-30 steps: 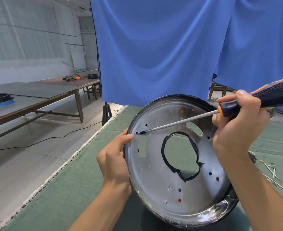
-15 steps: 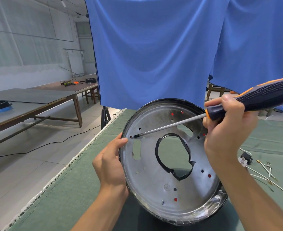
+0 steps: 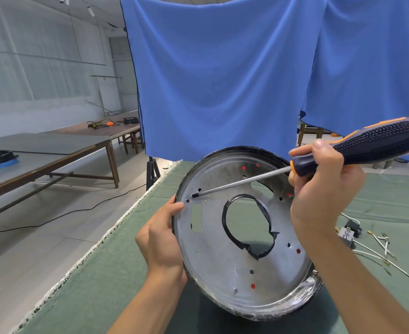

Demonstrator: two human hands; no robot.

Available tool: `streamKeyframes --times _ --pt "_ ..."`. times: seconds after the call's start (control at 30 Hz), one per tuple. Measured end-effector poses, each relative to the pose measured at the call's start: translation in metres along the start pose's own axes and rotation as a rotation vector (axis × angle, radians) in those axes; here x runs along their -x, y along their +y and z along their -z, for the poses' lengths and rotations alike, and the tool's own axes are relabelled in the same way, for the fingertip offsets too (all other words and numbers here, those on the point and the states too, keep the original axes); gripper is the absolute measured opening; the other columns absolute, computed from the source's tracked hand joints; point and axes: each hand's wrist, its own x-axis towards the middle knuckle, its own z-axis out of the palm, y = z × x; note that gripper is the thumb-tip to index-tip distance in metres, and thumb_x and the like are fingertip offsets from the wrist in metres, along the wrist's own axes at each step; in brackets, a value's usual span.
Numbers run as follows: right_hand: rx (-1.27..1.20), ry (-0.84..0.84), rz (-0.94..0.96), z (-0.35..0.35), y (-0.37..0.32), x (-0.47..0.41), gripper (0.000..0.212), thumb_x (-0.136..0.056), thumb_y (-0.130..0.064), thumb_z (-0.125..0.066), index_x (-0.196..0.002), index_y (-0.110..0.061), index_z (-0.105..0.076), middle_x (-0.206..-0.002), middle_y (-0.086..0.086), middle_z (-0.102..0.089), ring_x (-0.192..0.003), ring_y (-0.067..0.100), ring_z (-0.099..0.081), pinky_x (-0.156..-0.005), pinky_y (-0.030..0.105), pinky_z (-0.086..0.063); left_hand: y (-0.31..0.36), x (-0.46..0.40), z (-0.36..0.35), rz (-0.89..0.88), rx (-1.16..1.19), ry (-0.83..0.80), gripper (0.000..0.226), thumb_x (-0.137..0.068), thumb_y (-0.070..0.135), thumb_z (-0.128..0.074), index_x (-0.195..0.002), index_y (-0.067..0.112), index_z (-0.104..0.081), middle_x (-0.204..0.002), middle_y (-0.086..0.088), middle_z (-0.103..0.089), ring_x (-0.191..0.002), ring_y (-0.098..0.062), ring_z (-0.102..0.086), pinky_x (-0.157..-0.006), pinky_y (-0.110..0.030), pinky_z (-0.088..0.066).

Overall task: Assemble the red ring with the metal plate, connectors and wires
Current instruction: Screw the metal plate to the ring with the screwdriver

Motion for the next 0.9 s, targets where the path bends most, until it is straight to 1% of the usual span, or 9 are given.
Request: streamKeyframes --times 0.1,0.2,0.33,0.47,0.57,0.73,0.8,0.9 --pt "0.015 -0.007 -0.019 0.0003 0.0007 0.0007 0.036 -0.076 -0.017 -0.05 -0.044 -0.022 -0.063 -0.039 -0.012 -0.044 -0.041 0.01 -0.04 -0.043 0.018 -0.03 0.0003 0.0003 -0.0003 0.002 0.007 0.007 0.022 -0.075 0.006 -0.066 -0.095 -0.001 -0.071 -0.06 -0.003 -0.068 -0.056 -0.02 -0.062 -0.063 -0.033 -0.051" --pt "0.044 -0.006 -0.023 0.0002 0.002 0.0023 0.031 -0.073 -0.023 -0.053 -0.044 -0.022 -0.064 -0.038 -0.011 -0.044 -0.04 0.009 -0.039 -0.043 0.018 -0.029 0.0004 0.0006 -0.0001 -0.003 0.005 0.009 0.016 -0.075 0.006 -0.066 -0.09 0.005 -0.072 -0.061 -0.003 -0.07 -0.056 -0.018 -0.063 -0.062 -0.033 -0.052" --pt "0.03 0.0 -0.012 0.0004 0.003 0.0017 0.033 -0.075 -0.019 -0.051 -0.045 -0.022 -0.064 -0.04 -0.011 -0.045 -0.041 0.009 -0.04 -0.043 0.019 -0.029 -0.0001 0.0006 0.0004 0.001 0.0 0.01 0.013 -0.076 0.007 -0.066 -0.087 0.008 -0.072 -0.062 -0.004 -0.071 -0.055 -0.018 -0.065 -0.056 -0.03 -0.054" --pt "0.026 -0.001 -0.006 0.0001 0.0039 0.0013 0.034 -0.076 -0.018 -0.051 -0.045 -0.021 -0.063 -0.041 -0.011 -0.047 -0.041 0.009 -0.04 -0.043 0.018 -0.029 -0.0003 -0.0003 0.0011 0.0 -0.014 0.004 0.02 -0.076 0.007 -0.066 -0.093 0.002 -0.072 -0.06 -0.003 -0.069 -0.053 -0.018 -0.063 -0.054 -0.028 -0.053" --pt "0.031 -0.007 0.006 0.0005 0.0038 0.0011 0.03 -0.074 -0.022 -0.053 -0.045 -0.022 -0.063 -0.042 -0.011 -0.048 -0.041 0.01 -0.04 -0.043 0.019 -0.029 -0.0005 -0.0007 0.001 -0.006 -0.015 0.008 0.023 -0.075 0.006 -0.065 -0.096 -0.001 -0.071 -0.059 -0.003 -0.068 -0.053 -0.018 -0.062 -0.056 -0.03 -0.052" --pt "0.046 -0.003 0.012 0.0017 0.004 0.0005 0.03 -0.073 -0.023 -0.054 -0.045 -0.022 -0.063 -0.042 -0.011 -0.048 -0.041 0.01 -0.04 -0.043 0.02 -0.029 -0.0005 -0.0013 0.0007 -0.006 -0.012 0.02 0.014 -0.074 0.005 -0.065 -0.086 0.006 -0.072 -0.056 -0.002 -0.068 -0.048 -0.015 -0.062 -0.046 -0.025 -0.051" --pt "0.051 -0.004 0.016 0.0012 0.0039 0.001 0.027 -0.07 -0.029 -0.054 -0.046 -0.022 -0.063 -0.041 -0.011 -0.048 -0.041 0.01 -0.04 -0.043 0.019 -0.03 -0.0009 -0.002 0.0016 -0.001 -0.012 0.027 0.015 -0.074 0.005 -0.066 -0.087 0.003 -0.072 -0.055 -0.002 -0.067 -0.047 -0.016 -0.061 -0.045 -0.025 -0.052" --pt "0.05 -0.009 0.016 0.0009 0.0049 0.0011 0.028 -0.071 -0.028 -0.054 -0.046 -0.022 -0.064 -0.041 -0.012 -0.047 -0.041 0.009 -0.041 -0.043 0.019 -0.03 -0.0014 -0.0032 0.0025 0.011 -0.009 0.036 0.022 -0.073 0.006 -0.066 -0.093 -0.003 -0.07 -0.053 -0.003 -0.065 -0.044 -0.018 -0.058 -0.041 -0.024 -0.049"
